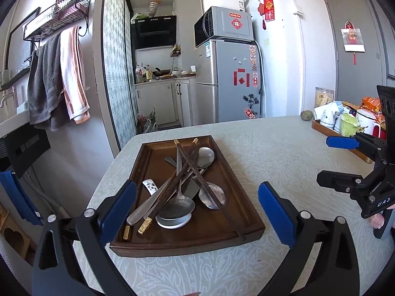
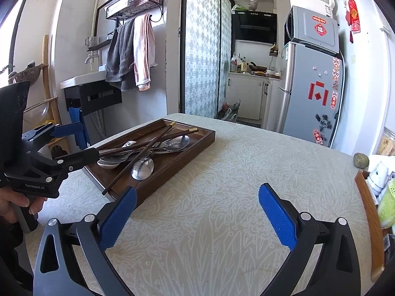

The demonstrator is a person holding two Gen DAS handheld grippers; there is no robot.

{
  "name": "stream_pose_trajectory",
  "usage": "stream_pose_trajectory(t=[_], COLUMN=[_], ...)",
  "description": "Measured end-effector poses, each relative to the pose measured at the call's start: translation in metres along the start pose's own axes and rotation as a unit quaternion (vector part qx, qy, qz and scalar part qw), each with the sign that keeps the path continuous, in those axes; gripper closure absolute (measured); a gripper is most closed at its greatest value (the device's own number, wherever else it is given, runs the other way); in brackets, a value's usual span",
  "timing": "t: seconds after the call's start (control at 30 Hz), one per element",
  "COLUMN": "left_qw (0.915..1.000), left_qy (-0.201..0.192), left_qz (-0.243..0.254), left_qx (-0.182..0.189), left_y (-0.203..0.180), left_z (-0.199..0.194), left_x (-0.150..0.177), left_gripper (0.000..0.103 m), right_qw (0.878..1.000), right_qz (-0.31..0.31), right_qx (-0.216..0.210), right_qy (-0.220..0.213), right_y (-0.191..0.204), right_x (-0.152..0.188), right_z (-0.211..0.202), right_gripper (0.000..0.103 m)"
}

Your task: Organize utensils

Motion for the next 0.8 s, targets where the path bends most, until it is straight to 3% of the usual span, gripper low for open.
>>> stream_pose_trajectory(t=[0.8], left_qw=[0.9999], left_qy=[-0.006], left_qz=[0.014], left_qx=[0.003], left_y=[-0.0053], left_z=[-0.0018], left_x=[-0.0005], left_gripper=[0.003], right_qw=[1.000], right_qz=[-0.010], right_qx=[-0.001], right_qy=[0.005], right_y=[0.0019], right_x=[0.0000], right_z=[0.0016], right_gripper=[0.003])
Point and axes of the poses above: each gripper's, at about its wrist camera, not at the fingertips, and z roughly the way its jaws point, y to its left, x to its underside, the point moved 1 cm from there along z, roughly the way its jaws point, and after that the axes turned 11 degrees about -y, right-handed, at the moved point
